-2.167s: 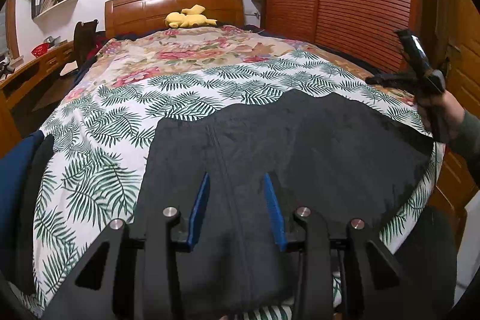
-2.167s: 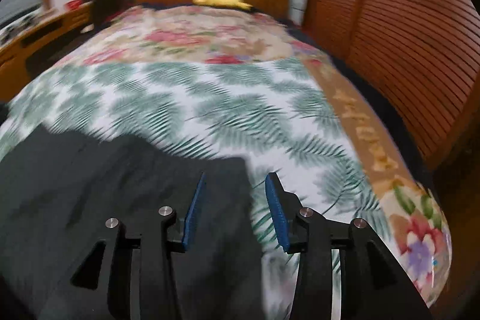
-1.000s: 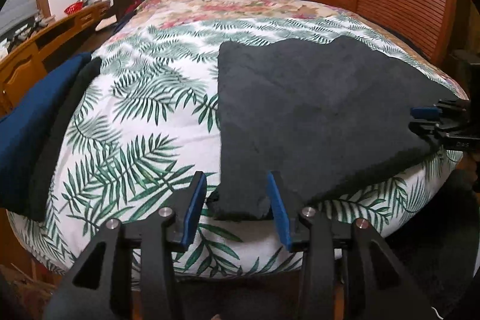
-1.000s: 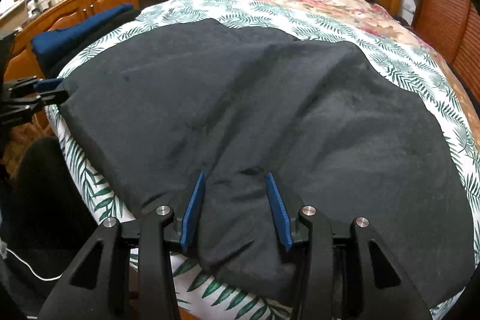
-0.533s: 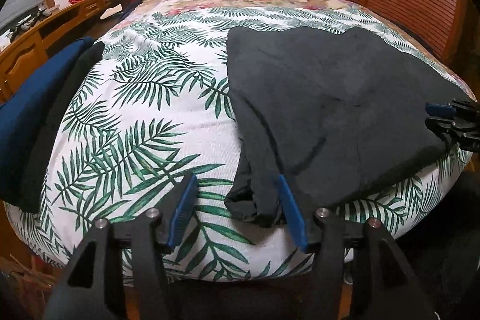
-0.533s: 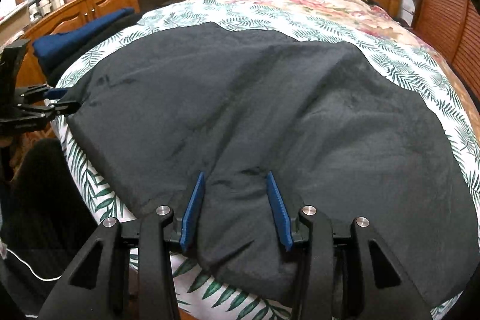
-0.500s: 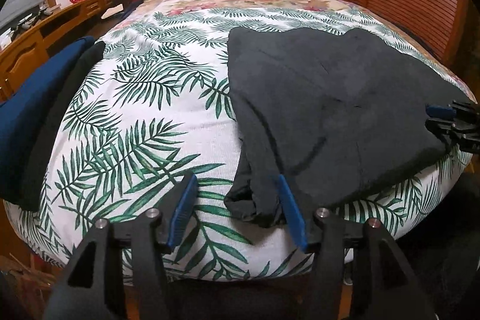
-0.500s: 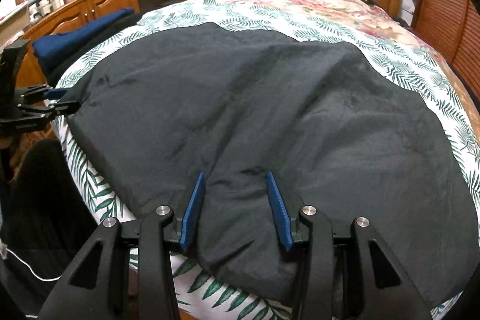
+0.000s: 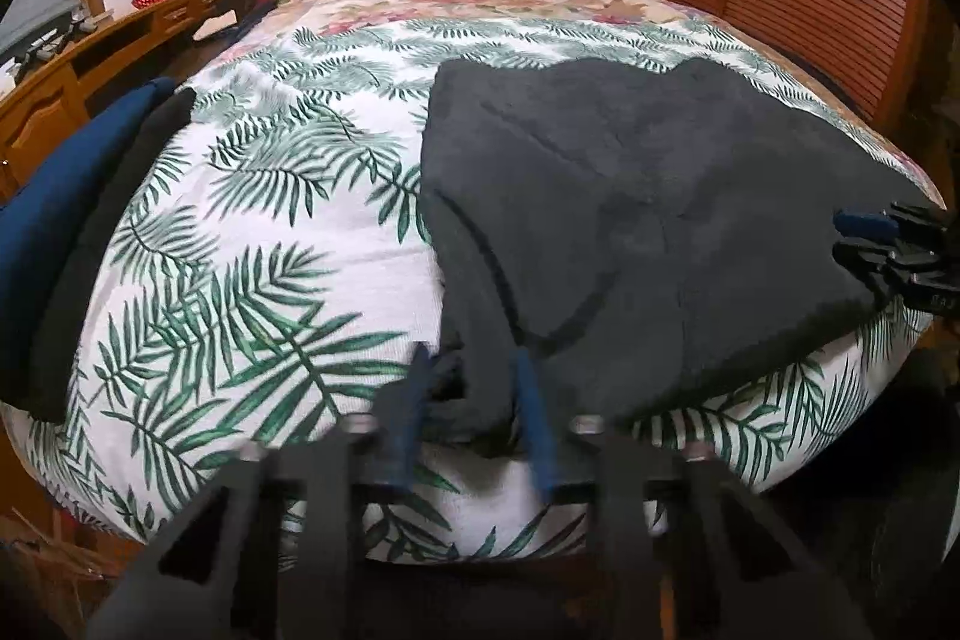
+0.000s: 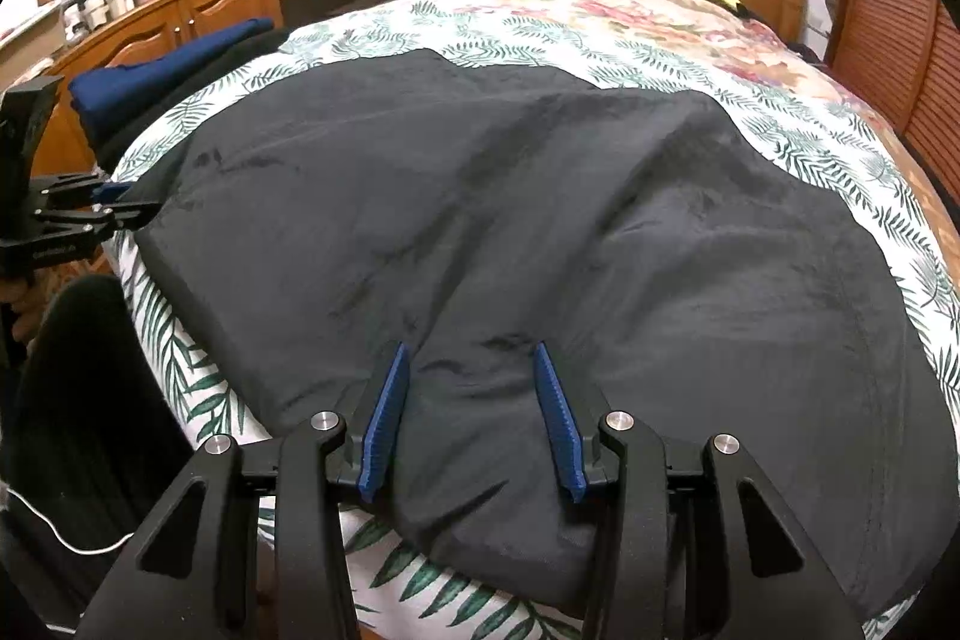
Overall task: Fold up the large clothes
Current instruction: 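Grasp the jacket end with the left gripper and fold it over the bundle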
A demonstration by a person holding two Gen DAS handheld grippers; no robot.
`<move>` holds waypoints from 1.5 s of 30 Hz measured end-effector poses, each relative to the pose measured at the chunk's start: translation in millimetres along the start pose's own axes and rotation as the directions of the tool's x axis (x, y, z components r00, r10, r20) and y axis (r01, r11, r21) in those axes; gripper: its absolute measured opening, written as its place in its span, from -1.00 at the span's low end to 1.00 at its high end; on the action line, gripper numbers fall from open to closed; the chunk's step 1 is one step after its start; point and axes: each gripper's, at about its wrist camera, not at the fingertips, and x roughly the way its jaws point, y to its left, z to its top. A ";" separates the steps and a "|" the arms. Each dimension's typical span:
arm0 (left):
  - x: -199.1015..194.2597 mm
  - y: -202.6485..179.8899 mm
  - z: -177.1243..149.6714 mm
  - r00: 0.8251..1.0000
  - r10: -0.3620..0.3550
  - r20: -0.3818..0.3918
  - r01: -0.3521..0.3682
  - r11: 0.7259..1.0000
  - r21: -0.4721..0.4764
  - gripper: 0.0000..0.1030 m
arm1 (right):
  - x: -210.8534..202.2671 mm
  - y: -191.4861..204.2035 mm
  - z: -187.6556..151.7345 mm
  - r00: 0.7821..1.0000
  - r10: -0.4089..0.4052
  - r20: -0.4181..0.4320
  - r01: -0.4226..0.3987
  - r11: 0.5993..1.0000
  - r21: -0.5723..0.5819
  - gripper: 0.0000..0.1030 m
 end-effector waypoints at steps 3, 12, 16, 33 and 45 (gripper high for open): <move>-13.3 -4.8 9.6 0.999 0.013 0.044 -0.013 1.000 -0.012 -0.79 | -3.5 -2.4 -0.6 1.000 0.010 -0.007 -0.010 1.000 0.006 -0.14; -61.4 -61.3 79.9 0.972 -0.036 0.233 0.018 0.997 0.079 -0.85 | -35.4 -23.7 -14.2 1.000 -0.025 -0.015 0.025 1.000 0.006 -0.14; -68.1 -96.8 107.4 0.961 -0.065 0.268 0.028 0.989 0.143 -0.86 | -54.4 -46.4 -25.2 0.998 -0.059 0.006 0.059 0.997 0.045 -0.14; -49.7 -280.2 171.8 0.913 -0.363 0.185 0.278 0.887 0.369 -0.88 | -125.7 -127.2 -62.5 0.984 -0.164 0.066 0.150 0.971 0.184 -0.14; -43.0 -274.0 165.9 0.906 -0.408 0.112 0.344 0.864 0.367 -0.76 | -123.7 -128.0 -57.1 0.984 -0.162 0.072 0.145 0.969 0.199 -0.14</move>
